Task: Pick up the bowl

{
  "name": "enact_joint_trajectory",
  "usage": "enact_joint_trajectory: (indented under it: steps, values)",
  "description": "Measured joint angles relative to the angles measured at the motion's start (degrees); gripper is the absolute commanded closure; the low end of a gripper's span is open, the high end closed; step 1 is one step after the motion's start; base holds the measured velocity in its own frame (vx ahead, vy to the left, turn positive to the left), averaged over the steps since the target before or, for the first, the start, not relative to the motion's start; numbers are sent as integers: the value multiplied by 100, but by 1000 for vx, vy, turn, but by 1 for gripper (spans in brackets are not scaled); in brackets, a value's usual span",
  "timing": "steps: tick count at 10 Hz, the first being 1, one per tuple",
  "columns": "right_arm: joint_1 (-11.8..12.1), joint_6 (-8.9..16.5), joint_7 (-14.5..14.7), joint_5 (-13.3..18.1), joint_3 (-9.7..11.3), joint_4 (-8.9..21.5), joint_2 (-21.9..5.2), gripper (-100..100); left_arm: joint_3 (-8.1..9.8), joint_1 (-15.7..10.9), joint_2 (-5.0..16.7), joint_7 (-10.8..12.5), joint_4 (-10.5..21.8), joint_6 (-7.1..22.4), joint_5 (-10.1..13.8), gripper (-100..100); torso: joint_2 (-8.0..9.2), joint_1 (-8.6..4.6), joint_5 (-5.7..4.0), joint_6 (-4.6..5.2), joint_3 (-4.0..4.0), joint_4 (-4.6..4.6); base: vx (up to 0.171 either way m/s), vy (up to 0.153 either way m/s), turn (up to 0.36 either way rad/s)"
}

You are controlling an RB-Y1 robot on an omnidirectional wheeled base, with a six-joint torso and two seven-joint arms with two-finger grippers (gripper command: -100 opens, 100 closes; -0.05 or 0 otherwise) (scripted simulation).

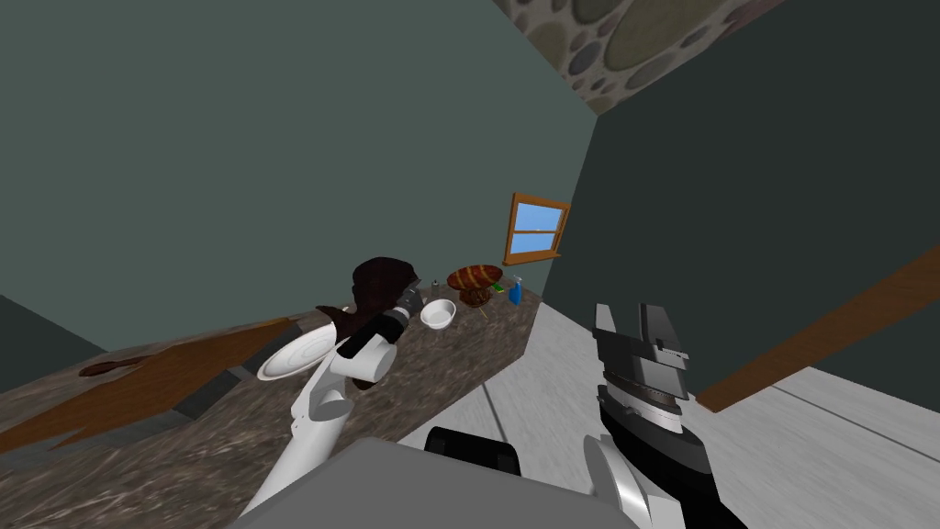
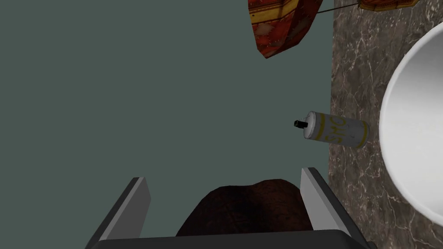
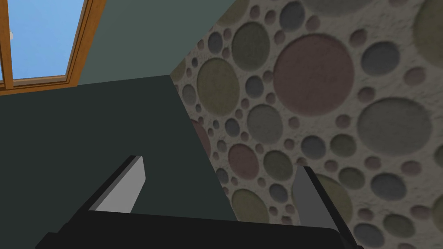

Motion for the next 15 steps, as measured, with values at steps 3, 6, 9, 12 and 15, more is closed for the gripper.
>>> enact_joint_trajectory:
  steps: [3,6,9,12,15]
  values:
    - [0,0,0,0,0,0,0,0,23,-52,6,59,-22,473,37,-100,2,-1,0,0,1,0,18,-16,-46]
    - [0,0,0,0,0,0,0,0,81,-168,44,123,42,961,107,-100,1,2,0,0,1,0,20,-11,-45]
    - [0,0,0,0,0,0,0,0,123,-289,53,183,97,1428,148,-100,1,3,0,0,1,0,19,-9,-45]
    - [0,0,0,0,0,0,0,0,167,-378,60,239,139,1900,195,-100,4,1,0,-1,2,1,15,-10,-42]
    - [0,0,0,0,0,0,0,0,204,-447,55,292,166,2362,235,-100,3,3,1,-1,2,1,16,-6,-44]
